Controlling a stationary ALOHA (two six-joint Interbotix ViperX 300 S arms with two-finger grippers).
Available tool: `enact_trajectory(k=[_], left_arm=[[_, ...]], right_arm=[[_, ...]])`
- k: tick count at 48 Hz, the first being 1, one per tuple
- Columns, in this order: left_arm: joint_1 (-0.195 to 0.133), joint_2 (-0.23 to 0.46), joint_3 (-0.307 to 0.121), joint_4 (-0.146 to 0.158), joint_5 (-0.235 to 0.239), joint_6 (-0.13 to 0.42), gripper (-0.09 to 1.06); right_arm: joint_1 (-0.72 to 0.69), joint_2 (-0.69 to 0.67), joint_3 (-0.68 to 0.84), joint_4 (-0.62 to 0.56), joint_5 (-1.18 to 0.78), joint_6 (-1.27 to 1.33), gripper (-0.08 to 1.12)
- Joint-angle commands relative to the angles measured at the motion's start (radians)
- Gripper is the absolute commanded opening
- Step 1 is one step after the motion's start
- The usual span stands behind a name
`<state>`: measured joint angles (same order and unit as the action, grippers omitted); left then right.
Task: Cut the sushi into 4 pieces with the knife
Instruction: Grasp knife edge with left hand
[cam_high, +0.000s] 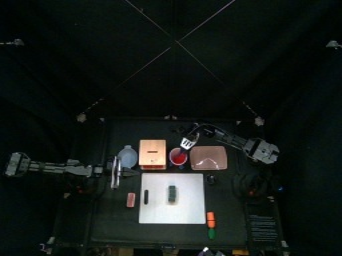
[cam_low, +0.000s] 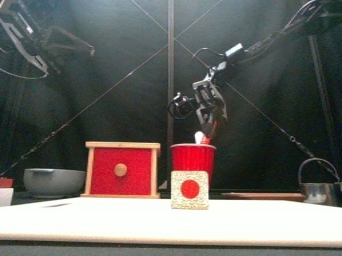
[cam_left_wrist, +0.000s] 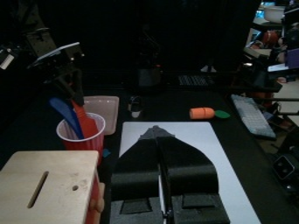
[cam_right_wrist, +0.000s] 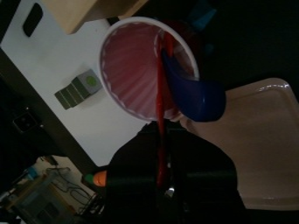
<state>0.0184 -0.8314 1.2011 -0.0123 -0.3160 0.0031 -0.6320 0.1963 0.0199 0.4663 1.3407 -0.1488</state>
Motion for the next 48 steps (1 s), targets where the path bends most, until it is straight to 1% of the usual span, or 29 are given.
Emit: enact_trajectory(k=[1,7,11,13,16,21,25,28,34,37,39,42,43,46,48], left_arm=[[0.003,0.003,-0.014,0.0,-0.003,0.003,-0.01],[0.003,0.003,-0.014,0.0,-0.005,0.003,0.01],[0.003,0.003,-0.014,0.0,-0.005,0.003,0.09],[0.003,0.003,-0.014,0.0,-0.006,0.002,0.15],[0.003,0.003,-0.014,0.0,-0.012,0.003,0.26],[0.012,0.003,-0.014,0.0,-0.025,0.003,0.44],[0.018,0.003,-0.011,0.0,-0.029,0.003,0.58],[0.018,0.003,-0.008,0.0,-0.032,0.003,0.65],[0.018,0.003,-0.006,0.002,-0.046,0.005,0.82],[0.018,0.003,-0.006,0.002,-0.055,0.005,0.87],[0.018,0.003,-0.006,0.003,-0.063,0.006,0.89],[0.02,0.003,-0.012,0.006,-0.086,0.008,0.9],[0.025,0.003,-0.017,0.006,-0.104,0.008,0.9],[0.035,0.003,-0.028,0.008,-0.138,0.009,0.9],[0.041,0.003,-0.044,0.014,-0.156,0.009,0.9]], right_arm=[[0.008,-0.038,-0.061,0.018,0.021,-0.002,0.02],[0.048,-0.091,-0.123,0.026,0.055,-0.002,0.03],[0.083,-0.137,-0.144,0.025,0.064,0.0,0.03],[0.101,-0.158,-0.149,0.021,0.064,0.0,0.03],[0.11,-0.201,-0.153,0.02,0.057,0.0,0.04],[0.118,-0.279,-0.144,0.015,0.015,-0.002,0.04],[0.127,-0.344,-0.12,-0.005,-0.038,-0.003,0.04],[0.141,-0.382,-0.086,-0.023,-0.078,-0.006,0.04],[0.212,-0.485,0.058,-0.08,-0.232,-0.014,0.04],[0.242,-0.541,0.135,-0.118,-0.325,-0.015,0.04],[0.27,-0.578,0.193,-0.143,-0.41,-0.015,0.04],[0.328,-0.641,0.313,-0.186,-0.591,-0.015,0.04],[0.347,-0.661,0.354,-0.198,-0.655,-0.012,0.04],[0.394,-0.712,0.472,-0.221,-0.827,-0.011,0.04],[0.42,-0.738,0.548,-0.235,-0.937,-0.012,0.04]])
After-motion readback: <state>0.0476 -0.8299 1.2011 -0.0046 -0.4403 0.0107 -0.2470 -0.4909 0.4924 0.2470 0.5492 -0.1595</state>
